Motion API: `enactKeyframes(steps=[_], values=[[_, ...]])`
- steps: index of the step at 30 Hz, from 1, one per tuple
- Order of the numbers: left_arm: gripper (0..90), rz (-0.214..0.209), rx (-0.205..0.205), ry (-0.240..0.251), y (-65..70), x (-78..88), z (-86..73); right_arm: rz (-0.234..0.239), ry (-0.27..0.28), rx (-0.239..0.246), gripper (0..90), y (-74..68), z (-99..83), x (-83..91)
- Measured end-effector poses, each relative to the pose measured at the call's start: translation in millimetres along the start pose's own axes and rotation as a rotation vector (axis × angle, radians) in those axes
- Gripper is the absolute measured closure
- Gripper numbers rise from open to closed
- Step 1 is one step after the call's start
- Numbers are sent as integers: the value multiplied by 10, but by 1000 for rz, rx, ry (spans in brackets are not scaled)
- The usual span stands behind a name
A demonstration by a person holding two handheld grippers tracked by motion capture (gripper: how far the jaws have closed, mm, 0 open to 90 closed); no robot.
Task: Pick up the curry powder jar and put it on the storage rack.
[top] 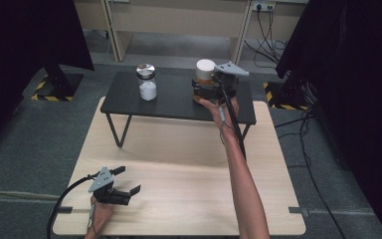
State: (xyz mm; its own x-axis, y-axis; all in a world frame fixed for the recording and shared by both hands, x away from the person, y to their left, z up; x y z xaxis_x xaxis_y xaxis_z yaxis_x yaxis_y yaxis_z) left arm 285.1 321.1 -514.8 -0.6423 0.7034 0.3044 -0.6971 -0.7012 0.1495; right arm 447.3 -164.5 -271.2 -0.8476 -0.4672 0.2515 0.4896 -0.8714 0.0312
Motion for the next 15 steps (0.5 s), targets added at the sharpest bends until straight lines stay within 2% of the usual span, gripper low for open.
enactKeyframes(steps=[2, 5, 11, 13, 14, 15], values=[[4, 0, -1, 2, 2, 0, -3, 28, 14, 14, 14, -12, -15, 61], [5, 0, -1, -1, 0, 1, 1, 69, 24, 78, 6, -64, -23, 188], [5, 1, 1, 2, 5, 1, -2, 58, 57, 65, 6, -210, -138, 436], [5, 1, 1, 2, 5, 1, -2, 77, 84, 51, 6, -229, -229, 540], [4, 0, 1, 2, 4, 1, -2, 107, 99, 42, 6, -249, -319, 648], [5, 0, 1, 2, 4, 1, -2, 107, 99, 42, 6, -249, -319, 648]])
Point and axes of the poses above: each handheld gripper's, and its own axes: x roughly backward along the jaws, z roughly out of its top, y roughly to its right, the point moved 4 cm from there along -x, roughly forward along the jaws, and after that the axes turned 4 degrees about x, right-handed, at the moved point
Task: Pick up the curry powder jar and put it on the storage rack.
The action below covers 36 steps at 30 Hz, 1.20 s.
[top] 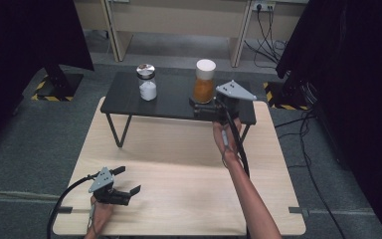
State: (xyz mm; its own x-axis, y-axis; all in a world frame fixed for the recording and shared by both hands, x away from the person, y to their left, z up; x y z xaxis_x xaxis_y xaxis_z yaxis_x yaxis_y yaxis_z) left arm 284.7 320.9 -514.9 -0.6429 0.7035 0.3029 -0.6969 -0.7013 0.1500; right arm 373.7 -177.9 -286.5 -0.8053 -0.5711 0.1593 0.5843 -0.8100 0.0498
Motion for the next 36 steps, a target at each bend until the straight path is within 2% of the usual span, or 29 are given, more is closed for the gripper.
enactKeyframes(steps=[1, 2, 3, 4, 5, 6, 7, 8, 9, 10, 11, 16, 19, 22, 24, 25, 26, 27, 36], values=[[5, 0, 0, 0, 0, 0, 0, 38, 12, -14, 6, -26, -85, 97], [4, 0, 0, 0, 0, 0, 0, 38, 12, -14, 6, -26, -85, 97], [4, 0, 0, 0, 0, 0, -1, 68, 22, -29, 7, -74, -179, 194], [4, 0, 0, 1, 1, 0, -1, 78, 26, -31, 7, -87, -211, 222], [5, 1, 0, 0, 3, 0, -1, 123, 30, -30, 6, -134, -338, 324], [4, 1, 0, 0, 3, 0, -1, 123, 30, -30, 6, -134, -338, 324], [4, 1, 0, 2, 3, -1, -3, 148, 29, -24, 6, -197, -475, 423], [4, 1, 0, 2, 3, -1, -3, 148, 29, -24, 6, -197, -475, 423], [4, 0, 0, 1, 3, -1, -2, 161, 18, -9, 7, -261, -609, 511], [4, 0, 0, 1, 3, -1, -2, 161, 18, -9, 7, -261, -609, 511], [4, -1, -3, 0, 2, 1, -1, 188, 6, 2, 6, -301, -758, 597], [4, -3, -1, -2, -3, -1, 2, 233, -28, 43, 8, -374, -1168, 743], [4, -5, 1, -5, -7, -4, 6, 269, -39, 36, 8, -354, -1479, 776], [6, -6, 3, -8, -10, -6, 10, 248, -83, 32, 10, -364, -1749, 770], [6, -8, 5, -10, -15, -11, 13, 237, -106, 4, 10, -335, -1909, 757], [6, -8, 5, -10, -15, -11, 13, 237, -106, 4, 10, -335, -1909, 757], [6, -8, 5, -10, -14, -11, 14, 223, -107, -19, 11, -308, -2047, 758], [7, -8, 4, -10, -13, -10, 13, 220, -103, -29, 10, -292, -2102, 752], [6, -9, 6, -12, -15, -11, 16, 217, -107, -42, 10, -292, -2308, 660]])
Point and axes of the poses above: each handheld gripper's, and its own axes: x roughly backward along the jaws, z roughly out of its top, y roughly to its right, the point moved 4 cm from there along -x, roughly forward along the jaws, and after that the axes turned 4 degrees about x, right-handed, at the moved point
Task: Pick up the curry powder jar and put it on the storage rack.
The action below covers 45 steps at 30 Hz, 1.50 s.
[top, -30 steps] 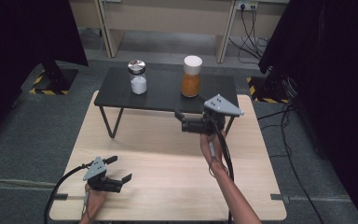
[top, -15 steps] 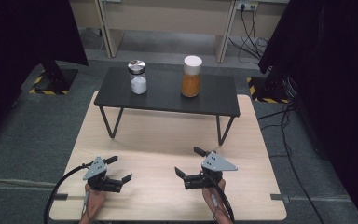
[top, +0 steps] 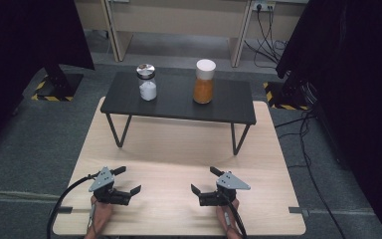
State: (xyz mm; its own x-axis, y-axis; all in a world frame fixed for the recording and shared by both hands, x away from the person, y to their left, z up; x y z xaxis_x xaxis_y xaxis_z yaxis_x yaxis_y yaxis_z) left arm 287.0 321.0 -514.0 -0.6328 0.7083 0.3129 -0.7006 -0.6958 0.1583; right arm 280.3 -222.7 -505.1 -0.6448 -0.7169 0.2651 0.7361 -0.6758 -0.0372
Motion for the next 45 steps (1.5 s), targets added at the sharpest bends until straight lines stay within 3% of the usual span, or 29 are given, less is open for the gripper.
enactKeyframes(steps=[6, 15, 26, 45], values=[[6, 0, -1, 6, 3, 6, -9, -7, -6, 24, 10, -16, -30, -2], [5, -1, 4, 6, -3, 5, -9, -7, -8, -26, 8, 53, -110, 31], [4, 0, 5, 4, -2, 5, -7, -1, -39, -15, 8, 48, -83, -7], [6, -1, 9, 1, -6, 2, -3, 1, -38, -59, 7, 96, -94, -13]])
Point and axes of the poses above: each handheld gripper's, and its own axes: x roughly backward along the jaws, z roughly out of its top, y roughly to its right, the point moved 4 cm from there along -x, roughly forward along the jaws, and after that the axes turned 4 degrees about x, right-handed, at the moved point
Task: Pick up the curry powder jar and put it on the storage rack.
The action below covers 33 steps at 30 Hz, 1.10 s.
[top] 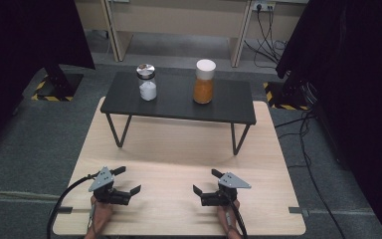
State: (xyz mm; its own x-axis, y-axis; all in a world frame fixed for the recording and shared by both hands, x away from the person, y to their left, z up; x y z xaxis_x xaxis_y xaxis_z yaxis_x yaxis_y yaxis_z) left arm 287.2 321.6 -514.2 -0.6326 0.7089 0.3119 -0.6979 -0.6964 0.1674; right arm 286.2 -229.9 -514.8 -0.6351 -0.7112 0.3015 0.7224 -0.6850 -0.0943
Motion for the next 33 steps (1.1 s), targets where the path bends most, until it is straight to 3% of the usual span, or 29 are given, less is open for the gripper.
enactKeyframes(steps=[33], values=[[5, 1, -3, 2, 3, 2, -3, 8, 4, -6, 7, 15, -6, 3]])
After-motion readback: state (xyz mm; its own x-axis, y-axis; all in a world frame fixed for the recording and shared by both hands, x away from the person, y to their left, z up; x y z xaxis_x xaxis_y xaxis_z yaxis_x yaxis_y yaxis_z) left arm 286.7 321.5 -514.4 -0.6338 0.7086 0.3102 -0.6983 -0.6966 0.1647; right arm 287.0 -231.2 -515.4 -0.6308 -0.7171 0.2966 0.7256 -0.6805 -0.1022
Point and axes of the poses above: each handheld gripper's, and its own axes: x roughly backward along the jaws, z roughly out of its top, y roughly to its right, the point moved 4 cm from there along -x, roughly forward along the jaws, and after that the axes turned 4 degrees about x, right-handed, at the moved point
